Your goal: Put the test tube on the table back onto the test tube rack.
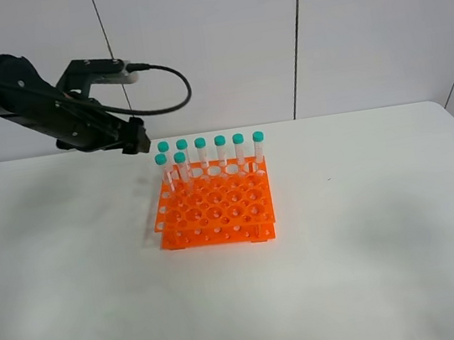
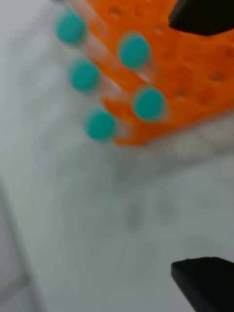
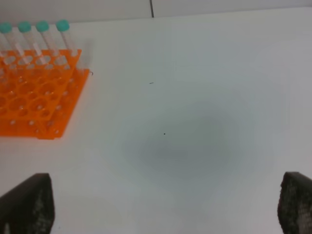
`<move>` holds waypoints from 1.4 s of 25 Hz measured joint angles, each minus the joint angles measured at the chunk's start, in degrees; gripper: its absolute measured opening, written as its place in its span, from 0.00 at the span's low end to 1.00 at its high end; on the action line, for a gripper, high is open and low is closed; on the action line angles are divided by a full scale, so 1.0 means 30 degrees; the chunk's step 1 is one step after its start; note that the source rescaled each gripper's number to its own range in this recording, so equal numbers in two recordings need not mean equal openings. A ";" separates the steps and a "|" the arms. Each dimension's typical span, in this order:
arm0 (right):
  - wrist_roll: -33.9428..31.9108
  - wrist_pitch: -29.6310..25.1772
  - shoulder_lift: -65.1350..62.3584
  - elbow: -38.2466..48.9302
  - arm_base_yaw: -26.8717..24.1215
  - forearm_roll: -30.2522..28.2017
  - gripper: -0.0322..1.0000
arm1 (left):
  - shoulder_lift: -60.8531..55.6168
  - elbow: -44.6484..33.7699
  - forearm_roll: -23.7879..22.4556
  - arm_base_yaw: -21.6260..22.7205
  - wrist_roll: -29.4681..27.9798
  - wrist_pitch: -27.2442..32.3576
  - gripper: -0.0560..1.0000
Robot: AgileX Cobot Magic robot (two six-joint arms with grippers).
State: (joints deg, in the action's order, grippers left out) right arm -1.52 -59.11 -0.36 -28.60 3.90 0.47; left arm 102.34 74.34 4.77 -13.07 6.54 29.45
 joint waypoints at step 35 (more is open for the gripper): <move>0.0000 0.0000 0.0000 0.0000 0.0000 -0.0015 1.00 | -2.1006 -1.4502 -0.0451 0.5042 -0.1200 1.0551 1.00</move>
State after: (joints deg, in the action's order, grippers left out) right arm -1.52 -59.11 -0.36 -28.60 3.90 0.42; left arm 39.32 30.84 3.41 2.06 2.93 61.11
